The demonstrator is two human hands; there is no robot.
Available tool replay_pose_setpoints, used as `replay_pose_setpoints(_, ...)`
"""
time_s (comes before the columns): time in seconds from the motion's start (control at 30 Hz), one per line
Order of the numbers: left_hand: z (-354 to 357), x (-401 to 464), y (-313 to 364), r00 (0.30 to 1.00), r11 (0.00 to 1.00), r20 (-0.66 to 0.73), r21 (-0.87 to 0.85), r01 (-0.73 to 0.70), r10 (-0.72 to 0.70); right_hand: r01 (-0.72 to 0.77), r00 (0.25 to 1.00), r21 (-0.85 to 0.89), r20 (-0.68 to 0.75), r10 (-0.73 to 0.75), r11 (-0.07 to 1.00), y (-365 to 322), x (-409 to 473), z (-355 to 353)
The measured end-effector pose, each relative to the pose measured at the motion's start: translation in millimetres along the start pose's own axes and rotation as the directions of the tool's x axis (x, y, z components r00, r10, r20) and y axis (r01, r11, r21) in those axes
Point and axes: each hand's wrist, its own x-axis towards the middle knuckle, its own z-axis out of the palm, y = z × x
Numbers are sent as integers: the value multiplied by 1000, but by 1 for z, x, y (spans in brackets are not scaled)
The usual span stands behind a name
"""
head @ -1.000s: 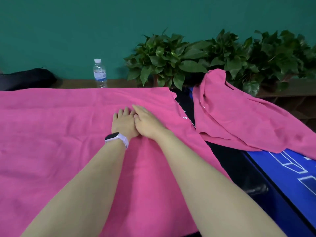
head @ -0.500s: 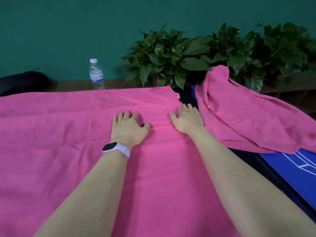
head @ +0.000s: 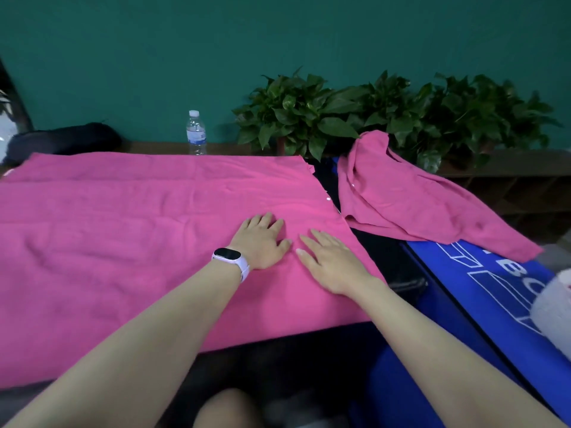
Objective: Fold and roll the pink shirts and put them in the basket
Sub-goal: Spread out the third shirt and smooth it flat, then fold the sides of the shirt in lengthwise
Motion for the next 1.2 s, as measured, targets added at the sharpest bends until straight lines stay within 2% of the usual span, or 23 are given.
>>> replay_pose_setpoints(0.17, 6, -80, 36, 995, 995, -38, -36, -97, 96, 9, 999, -9, -33, -10, 1000, 9, -59, 8)
replay_pose_setpoints(0.27, 13, -124, 49, 992, 994, -90, -42, -97, 93, 147, 976, -52, -154, -153, 988, 12, -96, 22)
replay_pose_setpoints(0.33, 23, -151, 56, 985, 994, -131, 31, -108, 111, 251, 940, -176, -188, -283, 952, 13, -113, 34)
replay_pose_setpoints(0.4, 36, -169, 61, 981, 974, -145, 205, -99, 130, 256, 928, -343, -175, -329, 904, 12, -120, 49)
replay_pose_setpoints(0.53, 46, -171, 68, 982, 903, -172, 429, 0, 82, 154, 921, -398, -274, -278, 904, 2, -119, 62)
replay_pose_setpoints(0.67, 49, -175, 78, 974, 908, -224, 414, 67, 30, 127, 916, -407, -301, -265, 904, 5, -129, 63)
replay_pose_setpoints(0.77, 52, -183, 80, 962, 935, -263, 353, 20, 79, 125, 906, -404, -326, -270, 906, 8, -138, 64)
replay_pose_setpoints(0.97, 41, -199, 88, 956, 888, -231, 456, -58, 181, 203, 861, -368, -374, -344, 907, -20, -142, 71)
replay_pose_setpoints(1.1, 19, -211, 93, 935, 867, -222, 477, -143, 277, 157, 852, -297, -442, -281, 942, -44, -137, 73)
replay_pose_setpoints(1.2, 10, -223, 89, 918, 841, -277, 532, -101, 286, 100, 861, -297, -453, -233, 950, -35, -141, 64)
